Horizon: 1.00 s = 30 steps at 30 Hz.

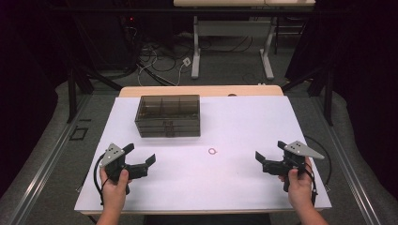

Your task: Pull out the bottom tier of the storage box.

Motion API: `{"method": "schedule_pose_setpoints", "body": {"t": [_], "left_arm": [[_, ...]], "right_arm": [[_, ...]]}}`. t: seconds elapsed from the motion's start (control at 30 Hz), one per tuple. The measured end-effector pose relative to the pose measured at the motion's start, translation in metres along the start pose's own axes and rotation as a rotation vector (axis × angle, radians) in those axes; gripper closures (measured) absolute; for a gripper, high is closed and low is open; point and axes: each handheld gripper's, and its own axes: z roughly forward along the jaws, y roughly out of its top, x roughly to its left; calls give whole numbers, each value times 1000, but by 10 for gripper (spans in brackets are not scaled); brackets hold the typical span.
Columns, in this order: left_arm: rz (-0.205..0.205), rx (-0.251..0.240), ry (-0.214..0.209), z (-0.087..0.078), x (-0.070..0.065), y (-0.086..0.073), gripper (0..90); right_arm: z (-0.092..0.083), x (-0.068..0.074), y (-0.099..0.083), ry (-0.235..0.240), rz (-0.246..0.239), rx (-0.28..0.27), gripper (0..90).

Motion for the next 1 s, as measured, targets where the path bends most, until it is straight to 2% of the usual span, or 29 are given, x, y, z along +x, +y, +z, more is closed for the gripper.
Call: {"method": "schedule_pose_setpoints", "body": {"t": [0.13,0.23,0.27,0.3,0.47,0.57,0.67,0.8,0.83,1.0], "left_arm": [[-2,-4,-14,1,-3,0,1],[4,3,-16,4,-5,0,1],[-5,3,-18,5,-6,-1,1],[5,8,-16,6,-7,0,1],[8,18,-13,10,-9,0,1],[-10,29,-16,15,-11,-1,1],[-3,44,-15,19,-12,-1,1],[-22,33,-24,23,-17,1,1],[-27,34,-26,25,-18,2,1],[-49,54,-35,30,-17,3,4]], "right_arm": [[5,-2,-6,-10,-8,22,18],[8,-2,-9,-18,-20,23,18],[9,-2,-10,-22,-21,20,19],[9,-2,-10,-22,-24,25,19],[10,-3,-13,-18,-11,31,19],[10,-6,-13,-31,2,16,19],[8,-10,-14,-27,25,18,19],[9,-12,-15,-28,51,27,24],[9,-12,-15,-27,58,16,24],[8,-9,-15,-39,40,12,26]]}}
